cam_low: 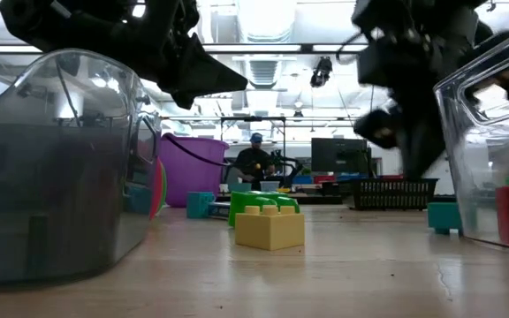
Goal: Pick & Place Toys
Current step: Put the right small blue game piece into the transparent bin
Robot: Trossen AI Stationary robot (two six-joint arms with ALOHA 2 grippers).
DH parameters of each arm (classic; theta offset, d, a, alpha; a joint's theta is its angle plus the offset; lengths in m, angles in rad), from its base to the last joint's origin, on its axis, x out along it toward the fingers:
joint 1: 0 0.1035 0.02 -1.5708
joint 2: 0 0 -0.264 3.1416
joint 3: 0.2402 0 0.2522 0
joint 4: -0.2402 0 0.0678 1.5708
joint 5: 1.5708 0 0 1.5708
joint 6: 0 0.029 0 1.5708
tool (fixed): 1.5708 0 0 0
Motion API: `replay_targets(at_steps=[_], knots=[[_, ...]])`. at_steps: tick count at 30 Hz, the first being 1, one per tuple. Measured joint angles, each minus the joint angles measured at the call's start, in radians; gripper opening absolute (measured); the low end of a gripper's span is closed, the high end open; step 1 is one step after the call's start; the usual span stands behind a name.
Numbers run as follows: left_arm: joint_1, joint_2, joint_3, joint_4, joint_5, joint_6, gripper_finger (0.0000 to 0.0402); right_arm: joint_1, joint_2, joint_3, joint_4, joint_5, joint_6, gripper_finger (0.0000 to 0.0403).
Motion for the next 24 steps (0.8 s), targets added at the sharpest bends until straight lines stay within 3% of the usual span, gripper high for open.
replay_targets(at_steps=[6,11,24], knots=[[0.000,0.000,0.000,-0.006,0.000,0.000,0.0002,-0.005,-0.091,0.000,-0.044,0.044,0.003,0.0018],[0.000,0.000,0.000,-0.019,0.000,0.000,0.0002,-0.006,-0.115,-0.001,-0.205,-0.027,0.087,0.0018],[0.001,0.000,0.000,-0.020,-0.008,-0.001,0.0002,0.011,0.108,-0.001,-0.103,-0.136,0.081,0.0018]])
